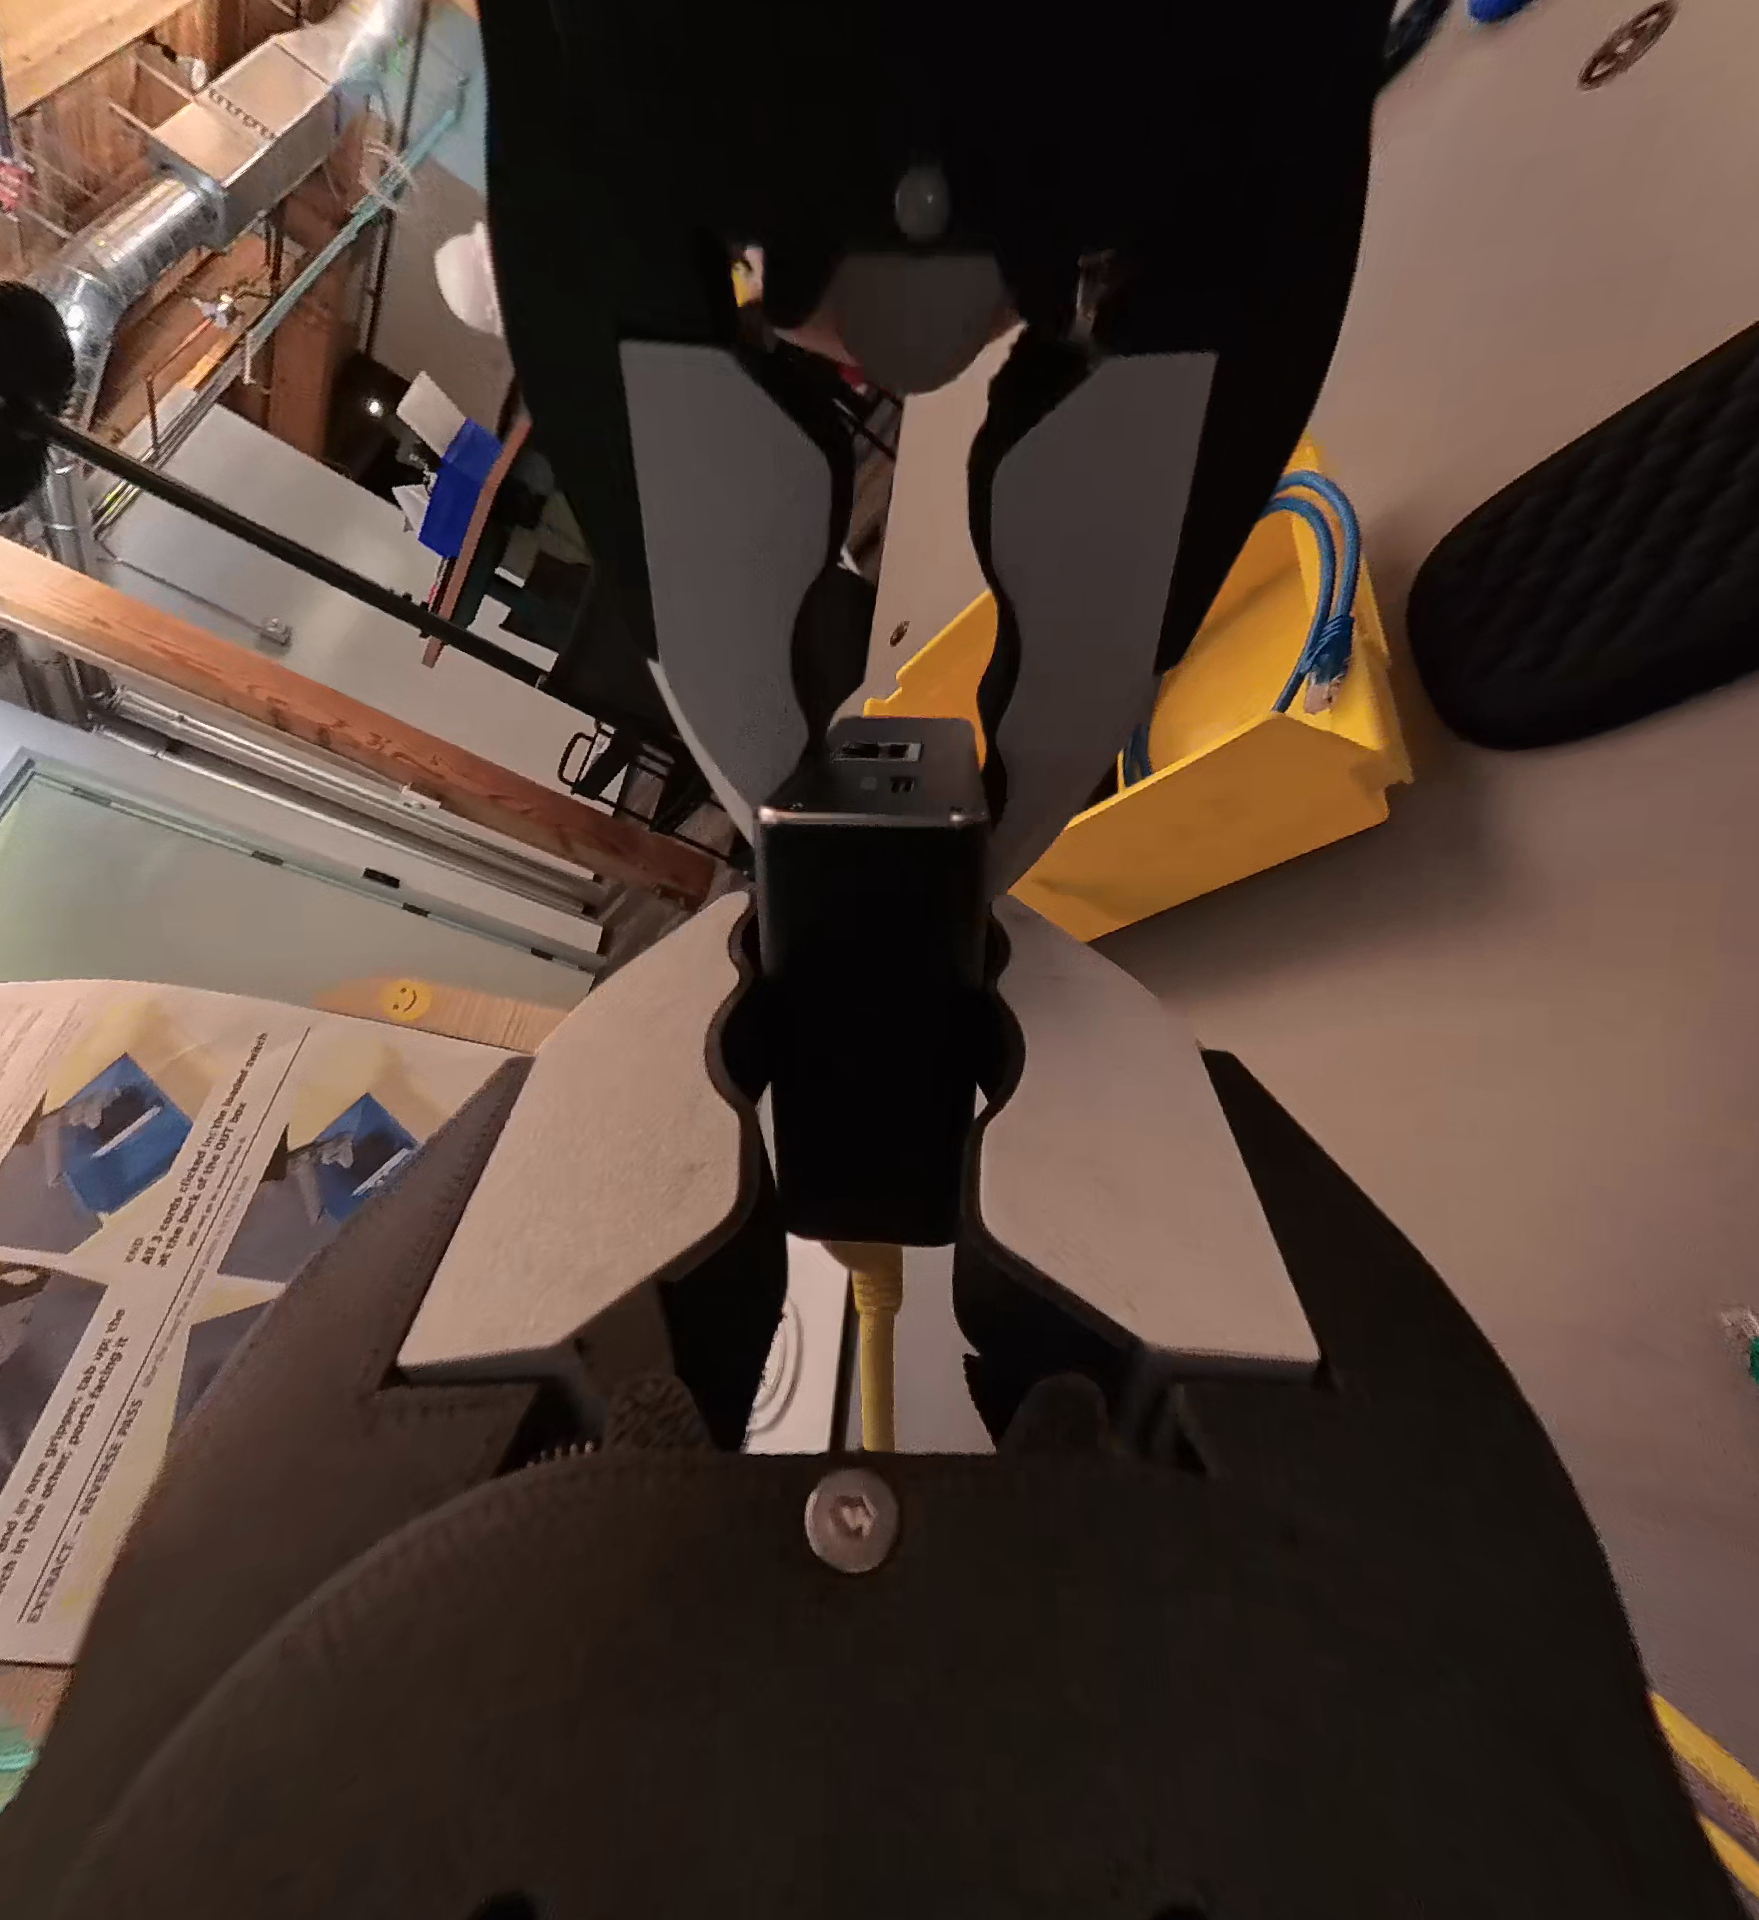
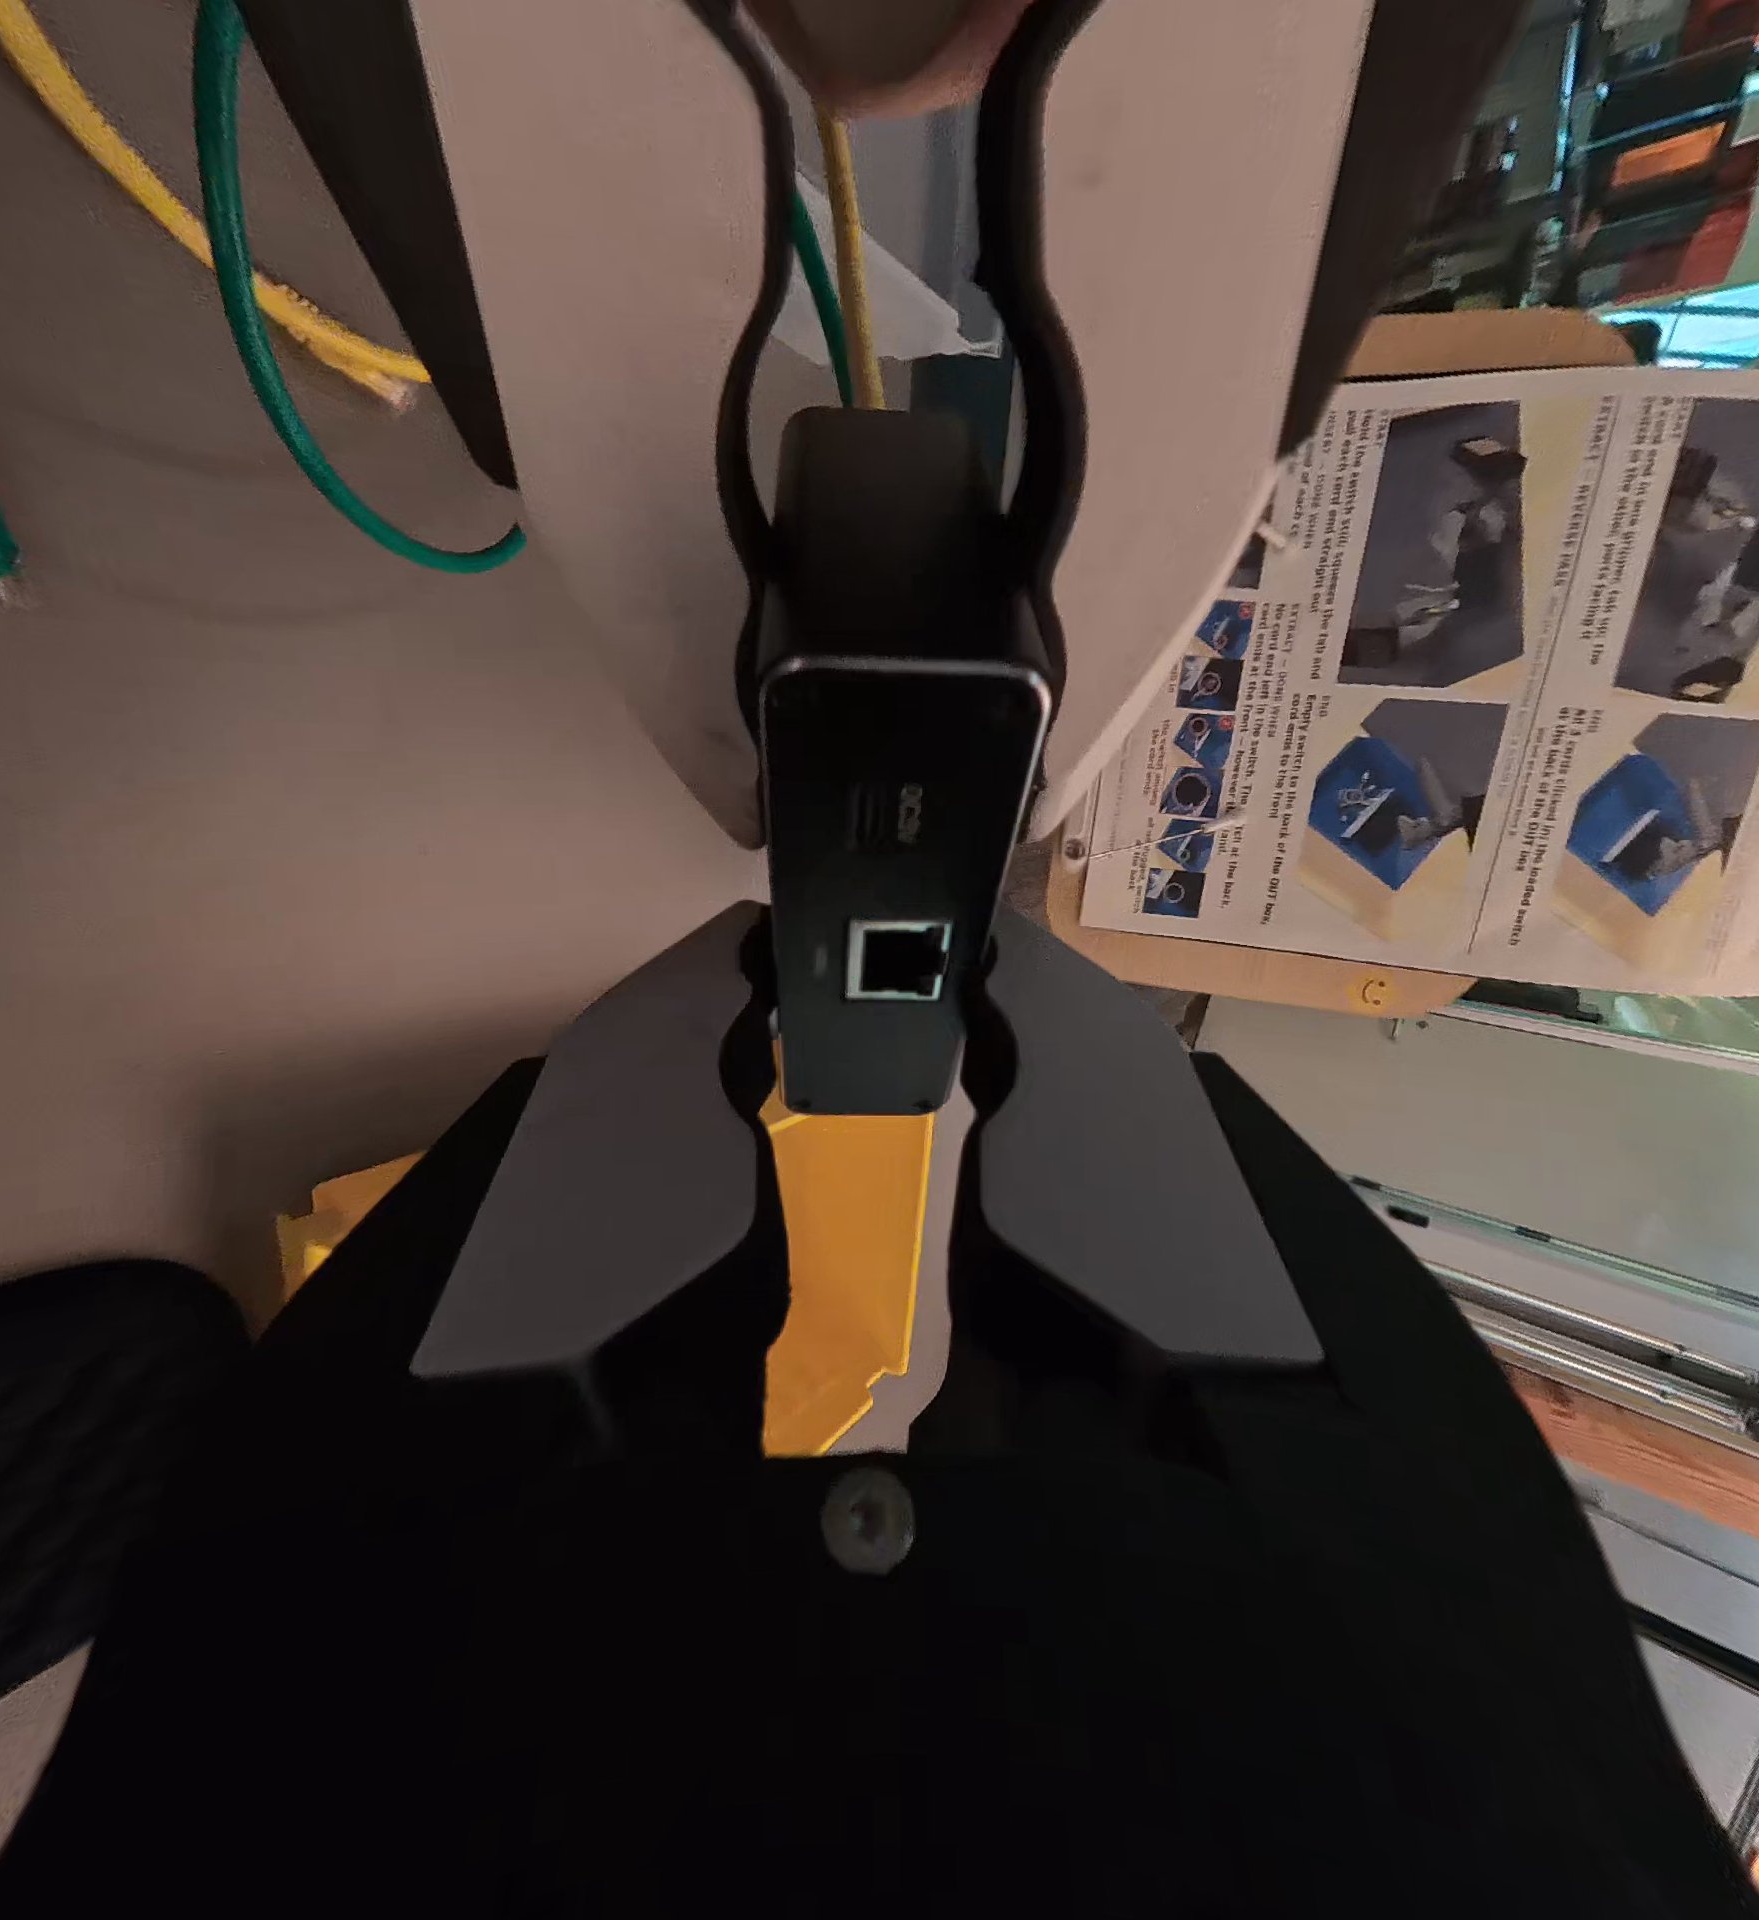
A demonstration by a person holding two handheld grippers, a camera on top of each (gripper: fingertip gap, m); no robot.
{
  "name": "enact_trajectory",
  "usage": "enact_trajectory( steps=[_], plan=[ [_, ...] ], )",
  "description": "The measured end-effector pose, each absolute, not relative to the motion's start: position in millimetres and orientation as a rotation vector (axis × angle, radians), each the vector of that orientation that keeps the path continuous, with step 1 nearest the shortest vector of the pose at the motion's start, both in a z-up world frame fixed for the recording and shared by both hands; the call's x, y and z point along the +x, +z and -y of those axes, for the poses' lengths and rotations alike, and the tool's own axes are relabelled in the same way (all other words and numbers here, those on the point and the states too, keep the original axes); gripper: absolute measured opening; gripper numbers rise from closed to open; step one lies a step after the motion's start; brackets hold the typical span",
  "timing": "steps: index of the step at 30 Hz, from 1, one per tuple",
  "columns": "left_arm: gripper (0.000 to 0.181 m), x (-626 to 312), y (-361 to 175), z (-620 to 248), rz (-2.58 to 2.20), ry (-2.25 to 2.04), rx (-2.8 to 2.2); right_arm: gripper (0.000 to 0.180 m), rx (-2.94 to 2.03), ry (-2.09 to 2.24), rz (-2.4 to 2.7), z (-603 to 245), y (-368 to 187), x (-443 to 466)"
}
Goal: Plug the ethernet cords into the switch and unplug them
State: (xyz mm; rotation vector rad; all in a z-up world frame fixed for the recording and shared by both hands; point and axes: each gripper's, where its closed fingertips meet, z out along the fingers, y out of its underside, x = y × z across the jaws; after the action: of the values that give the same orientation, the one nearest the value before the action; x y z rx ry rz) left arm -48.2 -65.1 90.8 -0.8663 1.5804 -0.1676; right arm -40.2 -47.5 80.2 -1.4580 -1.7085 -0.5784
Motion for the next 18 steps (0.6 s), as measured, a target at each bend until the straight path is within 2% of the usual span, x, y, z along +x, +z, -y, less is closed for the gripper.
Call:
enact_trajectory(
  steps=[4, 10, 18],
  plan=[
    [0.037, -49, 104, 71, -1.514, -0.166, -0.795, 0.033, -1.33, -0.616, 1.64, 52, 94, -43],
    [0.059, -59, 119, 77, -1.466, -0.259, -0.755, 0.033, -1.098, -0.749, 1.541, 70, 119, -34],
    [0.032, -46, 106, 70, -1.434, -0.106, -0.626, 0.033, -1.015, -0.808, 1.519, 79, 120, -21]
  ],
)
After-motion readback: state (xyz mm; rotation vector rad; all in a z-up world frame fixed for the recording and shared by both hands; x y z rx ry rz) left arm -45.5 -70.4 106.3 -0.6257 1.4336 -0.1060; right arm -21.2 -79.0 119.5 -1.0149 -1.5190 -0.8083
